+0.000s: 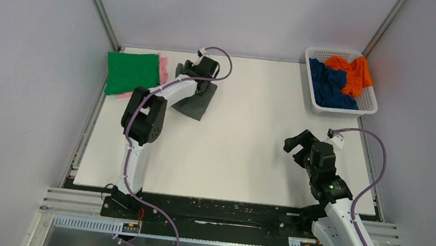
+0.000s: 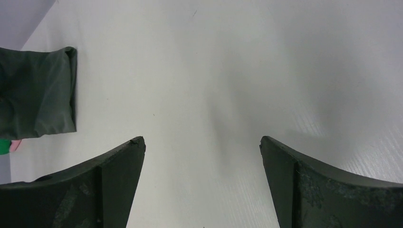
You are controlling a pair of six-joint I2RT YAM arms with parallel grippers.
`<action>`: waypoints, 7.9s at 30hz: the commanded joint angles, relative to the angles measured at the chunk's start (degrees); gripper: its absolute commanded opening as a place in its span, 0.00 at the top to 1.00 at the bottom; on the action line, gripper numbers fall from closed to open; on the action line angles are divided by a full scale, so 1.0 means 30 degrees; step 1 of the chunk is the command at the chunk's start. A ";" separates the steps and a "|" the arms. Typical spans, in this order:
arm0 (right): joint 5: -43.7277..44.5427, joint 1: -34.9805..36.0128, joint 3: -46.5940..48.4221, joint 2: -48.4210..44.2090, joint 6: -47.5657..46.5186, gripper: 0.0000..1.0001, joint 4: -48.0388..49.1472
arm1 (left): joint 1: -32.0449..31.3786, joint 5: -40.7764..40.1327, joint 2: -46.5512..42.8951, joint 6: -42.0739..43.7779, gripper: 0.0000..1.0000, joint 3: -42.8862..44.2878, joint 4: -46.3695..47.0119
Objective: Fold and stack the t-shirts
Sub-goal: Put the neatly folded tshirt into the corner of the board with the left arm, then smooth out wrinkles on the folded tshirt
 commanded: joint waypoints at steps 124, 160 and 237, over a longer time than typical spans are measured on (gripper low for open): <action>-0.0799 -0.0060 0.2005 0.7560 -0.2758 0.01 0.2072 | 1.1975 0.6373 -0.3687 -1.7823 0.01 -0.0512 0.0163; 0.1015 -0.0049 0.2722 0.8890 -0.3847 0.01 0.1569 | 1.0550 1.4170 0.1886 -0.7554 0.01 0.4432 0.4495; 0.2318 -0.0064 0.3070 0.7451 -0.5155 0.01 -0.0222 | 1.0310 1.4914 0.2929 -0.5976 0.01 0.5655 0.3810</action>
